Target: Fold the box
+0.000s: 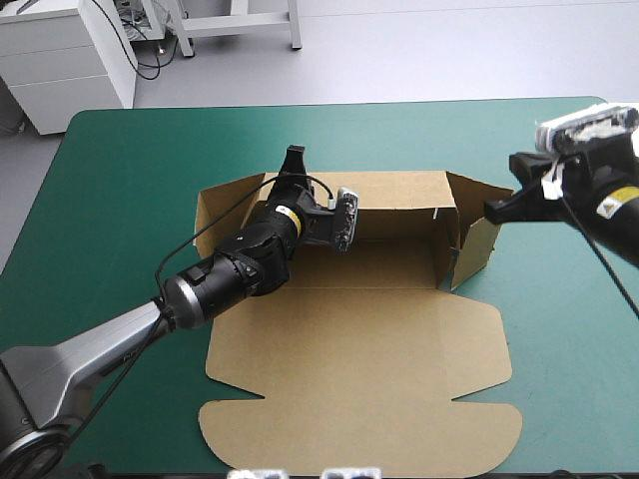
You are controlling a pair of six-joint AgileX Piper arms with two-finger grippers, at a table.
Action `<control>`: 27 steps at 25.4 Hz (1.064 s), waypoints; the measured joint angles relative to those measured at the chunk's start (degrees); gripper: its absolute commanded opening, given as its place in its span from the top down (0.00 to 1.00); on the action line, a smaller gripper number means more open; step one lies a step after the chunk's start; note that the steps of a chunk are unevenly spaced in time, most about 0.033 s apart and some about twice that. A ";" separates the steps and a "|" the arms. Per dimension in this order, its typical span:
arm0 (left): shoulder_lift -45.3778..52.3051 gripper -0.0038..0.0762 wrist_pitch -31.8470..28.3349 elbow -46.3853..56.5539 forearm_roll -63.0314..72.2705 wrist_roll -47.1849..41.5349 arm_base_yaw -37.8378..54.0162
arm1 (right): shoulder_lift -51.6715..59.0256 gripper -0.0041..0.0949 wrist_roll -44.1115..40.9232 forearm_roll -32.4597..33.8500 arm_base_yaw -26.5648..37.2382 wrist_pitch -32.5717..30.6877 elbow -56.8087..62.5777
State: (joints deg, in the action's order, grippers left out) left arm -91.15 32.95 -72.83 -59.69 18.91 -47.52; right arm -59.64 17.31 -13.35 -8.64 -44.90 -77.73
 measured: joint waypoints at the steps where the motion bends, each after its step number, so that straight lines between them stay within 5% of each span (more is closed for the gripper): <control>1: 0.00 0.96 0.06 0.00 -0.14 -0.41 0.00 | -3.65 0.97 -1.49 1.58 0.00 -1.47 -4.72; 7: 0.00 0.96 0.06 0.00 -0.28 -2.92 0.00 | -27.44 0.97 -7.09 6.01 0.00 -14.34 -26.56; 11: 0.00 0.96 0.23 0.00 -0.43 -3.06 0.00 | -37.56 0.97 -8.98 5.95 0.00 -18.07 -30.75; 27: 0.00 0.96 0.31 0.00 -0.42 -3.60 0.00 | -44.29 0.97 -9.87 8.59 0.00 -25.58 -31.03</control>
State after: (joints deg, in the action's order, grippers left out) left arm -91.15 33.26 -72.83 -60.12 15.30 -47.52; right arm -103.93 7.44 -4.76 -8.64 -70.48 -108.76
